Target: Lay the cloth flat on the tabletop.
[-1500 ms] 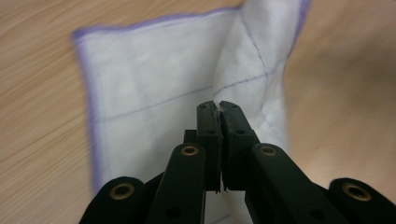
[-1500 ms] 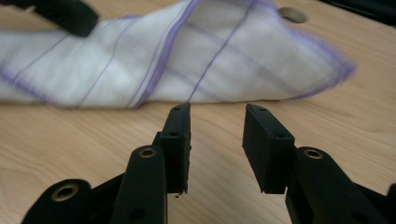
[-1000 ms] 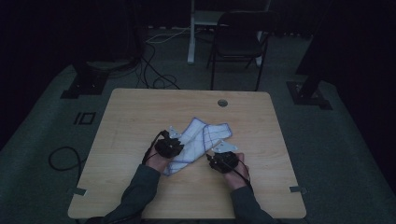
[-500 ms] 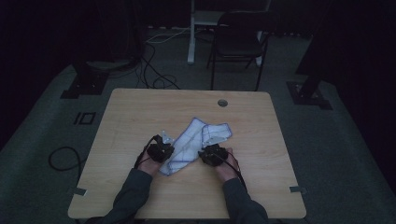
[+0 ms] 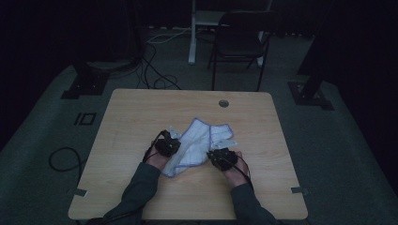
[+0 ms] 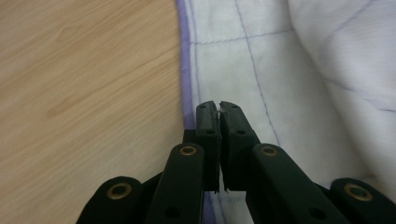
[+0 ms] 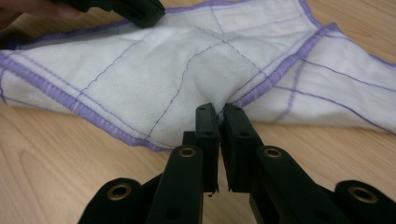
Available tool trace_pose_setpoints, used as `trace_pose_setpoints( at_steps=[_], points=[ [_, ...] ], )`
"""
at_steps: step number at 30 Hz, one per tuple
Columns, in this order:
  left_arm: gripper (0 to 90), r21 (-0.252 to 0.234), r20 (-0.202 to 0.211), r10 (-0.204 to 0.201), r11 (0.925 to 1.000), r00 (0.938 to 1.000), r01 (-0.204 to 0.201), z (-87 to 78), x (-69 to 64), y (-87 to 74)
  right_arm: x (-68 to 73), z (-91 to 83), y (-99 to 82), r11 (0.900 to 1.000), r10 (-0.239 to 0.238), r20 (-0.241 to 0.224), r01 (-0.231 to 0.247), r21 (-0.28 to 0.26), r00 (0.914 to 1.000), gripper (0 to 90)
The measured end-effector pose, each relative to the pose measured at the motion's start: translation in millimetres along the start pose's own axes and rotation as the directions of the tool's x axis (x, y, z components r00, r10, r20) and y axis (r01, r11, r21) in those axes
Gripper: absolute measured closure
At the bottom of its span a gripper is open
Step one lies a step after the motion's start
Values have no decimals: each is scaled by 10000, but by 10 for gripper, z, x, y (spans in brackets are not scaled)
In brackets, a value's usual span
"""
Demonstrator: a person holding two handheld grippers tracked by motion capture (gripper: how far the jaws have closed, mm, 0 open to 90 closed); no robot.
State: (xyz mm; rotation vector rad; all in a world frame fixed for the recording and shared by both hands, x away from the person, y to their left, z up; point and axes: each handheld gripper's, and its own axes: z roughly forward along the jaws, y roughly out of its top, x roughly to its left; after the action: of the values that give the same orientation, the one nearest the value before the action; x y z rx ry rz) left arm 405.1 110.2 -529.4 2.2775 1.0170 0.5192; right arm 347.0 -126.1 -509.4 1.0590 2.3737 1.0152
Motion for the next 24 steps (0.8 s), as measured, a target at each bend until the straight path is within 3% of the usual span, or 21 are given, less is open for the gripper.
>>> trace_pose_setpoints(
  at_steps=[4, 12, 17, 24],
  points=[
    [894, 183, -183, 278, 9995, 9994, -274, 22, -6, 26, -63, -132, -77, 9999, 149, 139, -148, -67, 9998, 862],
    [900, 225, -459, 107, 9997, 9989, -96, -30, 45, -45, -125, -407, -191, 9997, 223, 398, -218, -132, 9990, 860],
    [900, 284, -804, -238, 9993, 9965, 262, -120, 145, -165, -125, -535, -231, 9995, 242, 521, -232, -191, 9983, 858],
    [900, 259, -1096, -780, 9963, 9909, 813, -263, 245, -352, -85, -576, -258, 9995, 206, 633, -190, -252, 9978, 828]
  ],
)
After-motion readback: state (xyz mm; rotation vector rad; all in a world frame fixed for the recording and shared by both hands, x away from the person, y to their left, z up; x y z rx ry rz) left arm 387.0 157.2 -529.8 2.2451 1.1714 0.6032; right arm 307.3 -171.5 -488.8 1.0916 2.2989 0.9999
